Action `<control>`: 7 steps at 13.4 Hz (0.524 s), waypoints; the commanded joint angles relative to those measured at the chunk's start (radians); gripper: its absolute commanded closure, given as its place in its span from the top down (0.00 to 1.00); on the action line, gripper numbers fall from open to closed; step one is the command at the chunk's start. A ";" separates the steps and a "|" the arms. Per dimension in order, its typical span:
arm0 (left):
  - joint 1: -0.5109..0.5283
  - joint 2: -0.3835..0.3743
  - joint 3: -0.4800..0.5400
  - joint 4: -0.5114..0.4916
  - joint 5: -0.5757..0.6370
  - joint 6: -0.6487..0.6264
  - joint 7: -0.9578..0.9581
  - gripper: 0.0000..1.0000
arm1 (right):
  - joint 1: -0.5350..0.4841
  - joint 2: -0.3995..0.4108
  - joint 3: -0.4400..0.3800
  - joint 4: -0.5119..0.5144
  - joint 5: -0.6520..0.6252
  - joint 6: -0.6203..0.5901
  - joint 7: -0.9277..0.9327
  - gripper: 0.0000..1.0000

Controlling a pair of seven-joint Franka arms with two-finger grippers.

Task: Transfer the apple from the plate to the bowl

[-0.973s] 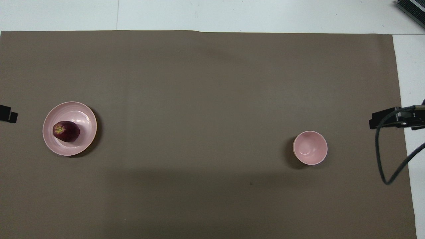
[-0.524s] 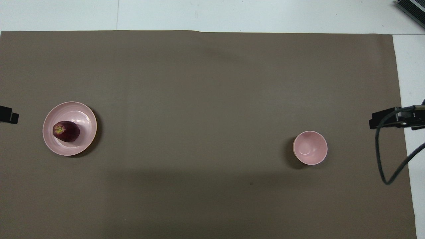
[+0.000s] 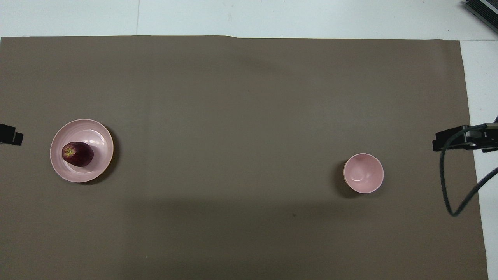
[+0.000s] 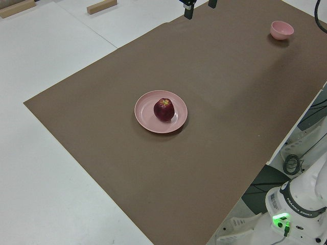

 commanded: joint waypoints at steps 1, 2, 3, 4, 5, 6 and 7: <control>-0.014 -0.026 0.009 -0.029 0.008 0.000 0.010 1.00 | -0.010 -0.019 0.003 -0.024 0.022 0.014 0.005 1.00; -0.014 -0.026 0.009 -0.029 0.008 0.000 0.012 1.00 | -0.010 -0.019 0.003 -0.024 0.022 0.014 0.005 1.00; -0.014 -0.026 0.008 -0.030 0.006 0.004 0.013 1.00 | -0.010 -0.019 0.003 -0.024 0.022 0.014 0.005 1.00; -0.013 -0.026 0.008 -0.030 0.006 0.007 0.013 1.00 | -0.011 -0.019 0.003 -0.024 0.022 0.014 0.005 1.00; -0.013 -0.026 0.008 -0.030 -0.001 0.022 0.013 1.00 | -0.011 -0.019 0.003 -0.024 0.022 0.014 0.005 1.00; -0.011 -0.026 0.009 -0.033 -0.015 0.036 0.013 1.00 | -0.010 -0.019 0.003 -0.024 0.022 0.014 0.005 1.00; -0.011 -0.028 0.008 -0.042 -0.017 0.040 0.013 1.00 | -0.010 -0.019 0.003 -0.024 0.022 0.013 0.005 1.00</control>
